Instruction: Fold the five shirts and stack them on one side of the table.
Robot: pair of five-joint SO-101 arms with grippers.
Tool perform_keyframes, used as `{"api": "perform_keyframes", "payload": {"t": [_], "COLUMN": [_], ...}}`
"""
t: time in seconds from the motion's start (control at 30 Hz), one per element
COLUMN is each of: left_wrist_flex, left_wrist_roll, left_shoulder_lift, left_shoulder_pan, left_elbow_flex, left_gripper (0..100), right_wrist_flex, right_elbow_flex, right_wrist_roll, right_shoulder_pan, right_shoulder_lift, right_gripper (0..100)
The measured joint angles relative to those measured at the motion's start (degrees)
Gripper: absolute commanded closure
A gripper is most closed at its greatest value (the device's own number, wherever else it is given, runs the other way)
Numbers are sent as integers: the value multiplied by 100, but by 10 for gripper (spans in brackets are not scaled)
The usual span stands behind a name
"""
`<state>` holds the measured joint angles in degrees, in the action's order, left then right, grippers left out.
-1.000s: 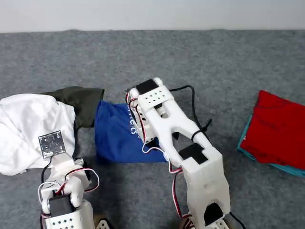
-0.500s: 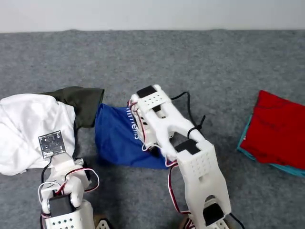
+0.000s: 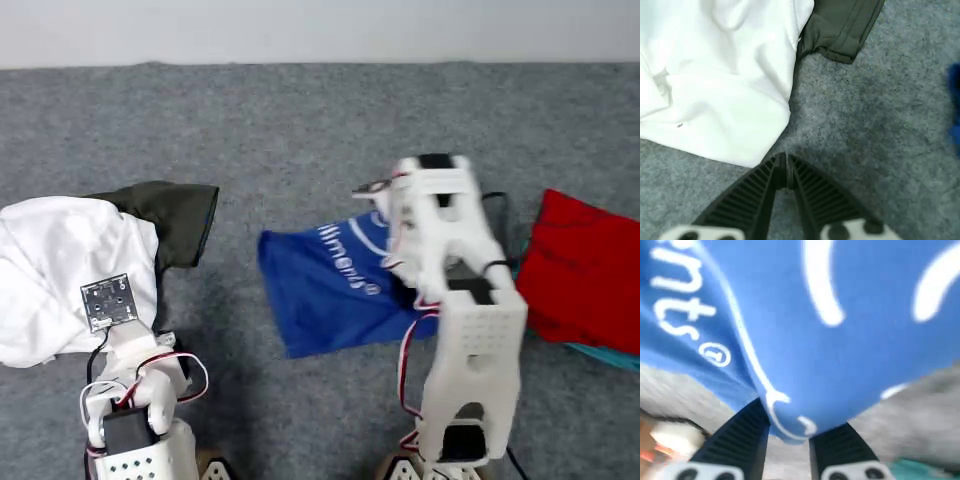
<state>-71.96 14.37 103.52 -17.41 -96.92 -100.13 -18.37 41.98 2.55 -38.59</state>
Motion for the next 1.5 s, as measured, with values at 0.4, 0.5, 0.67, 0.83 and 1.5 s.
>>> {"api": "perform_keyframes", "payload": {"t": [0.4, 0.5, 0.67, 0.83, 1.5], "left_wrist_flex": [0, 0, 0, 0, 0], "left_wrist_roll": [0, 0, 0, 0, 0], "left_shoulder_lift": [0, 0, 0, 0, 0], "left_shoulder_pan": [0, 0, 0, 0, 0], "left_elbow_flex": [0, 0, 0, 0, 0], "left_gripper": [986, 986, 986, 986, 986], "right_wrist_flex": [923, 1099, 818, -26, 105], "right_elbow_flex": [-3393, -3974, -5002, -6435, -2198], "right_wrist_roll": [2593, 2646, 1952, 378, -2286], "right_shoulder_pan": [35, 299, 492, 484, 2541], "right_shoulder_lift": [-1152, -1679, -1960, -1952, 308], "right_gripper": [983, 925, 782, 761, 988]}}
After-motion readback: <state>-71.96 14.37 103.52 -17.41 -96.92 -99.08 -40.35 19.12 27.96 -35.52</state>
